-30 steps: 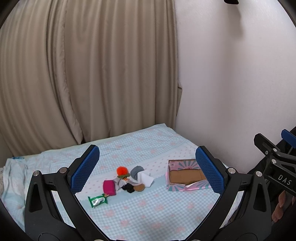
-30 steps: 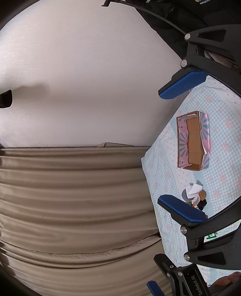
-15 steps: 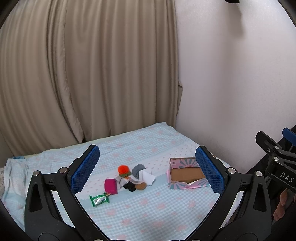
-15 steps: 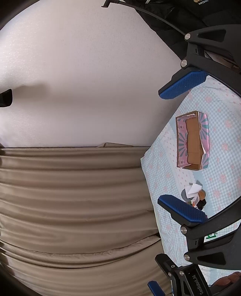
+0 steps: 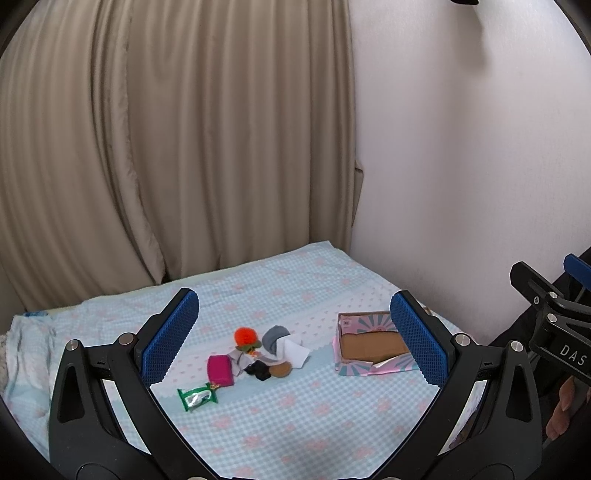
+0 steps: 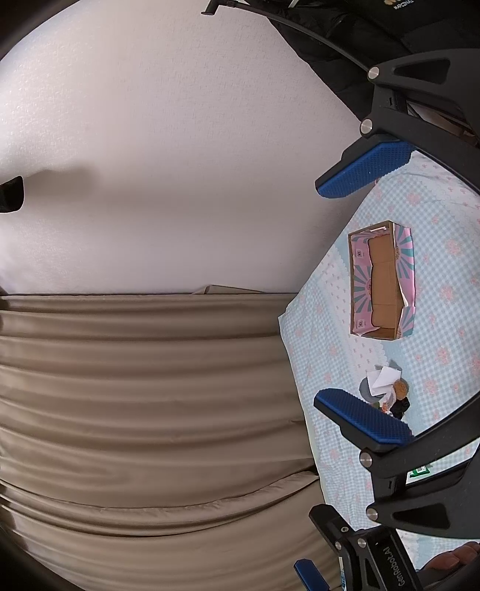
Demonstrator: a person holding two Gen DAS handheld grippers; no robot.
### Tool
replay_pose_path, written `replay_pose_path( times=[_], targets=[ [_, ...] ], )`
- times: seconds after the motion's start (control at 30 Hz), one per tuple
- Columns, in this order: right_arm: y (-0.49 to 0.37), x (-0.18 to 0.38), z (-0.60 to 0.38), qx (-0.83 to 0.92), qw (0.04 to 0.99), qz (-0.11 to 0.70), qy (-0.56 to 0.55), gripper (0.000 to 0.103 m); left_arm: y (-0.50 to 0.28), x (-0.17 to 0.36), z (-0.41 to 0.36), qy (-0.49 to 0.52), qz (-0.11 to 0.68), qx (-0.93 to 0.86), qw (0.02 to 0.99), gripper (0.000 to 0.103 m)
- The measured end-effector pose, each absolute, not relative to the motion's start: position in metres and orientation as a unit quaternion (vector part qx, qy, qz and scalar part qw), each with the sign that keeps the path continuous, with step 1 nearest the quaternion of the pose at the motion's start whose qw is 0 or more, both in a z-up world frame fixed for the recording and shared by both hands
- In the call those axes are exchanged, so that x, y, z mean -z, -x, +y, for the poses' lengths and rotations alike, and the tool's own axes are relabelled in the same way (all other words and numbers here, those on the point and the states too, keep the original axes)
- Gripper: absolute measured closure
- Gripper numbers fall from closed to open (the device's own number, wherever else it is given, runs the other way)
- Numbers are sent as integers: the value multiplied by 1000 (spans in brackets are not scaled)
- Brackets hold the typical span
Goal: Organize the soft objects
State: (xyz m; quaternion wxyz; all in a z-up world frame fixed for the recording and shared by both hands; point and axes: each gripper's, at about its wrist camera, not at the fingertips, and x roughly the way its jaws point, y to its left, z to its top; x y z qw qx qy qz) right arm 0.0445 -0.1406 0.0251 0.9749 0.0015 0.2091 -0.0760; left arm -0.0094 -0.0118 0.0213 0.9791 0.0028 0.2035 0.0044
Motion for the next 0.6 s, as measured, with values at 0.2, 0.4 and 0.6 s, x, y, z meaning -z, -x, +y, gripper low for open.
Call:
replay_pose_path(
  times=[0.2,0.4,0.6],
  targets=[
    [-49,-22,-142,76,975,208,-3,0,9,-21,-12,-1,205,-4,979,0],
    [-42,-15,-140,76,976,206,-4,0,7,-21,-12,0,206,-4,979,0],
    [-29,-17,-139,77,976,202,-4,0,8,-20,-12,-1,207,-4,978,0]
  ],
)
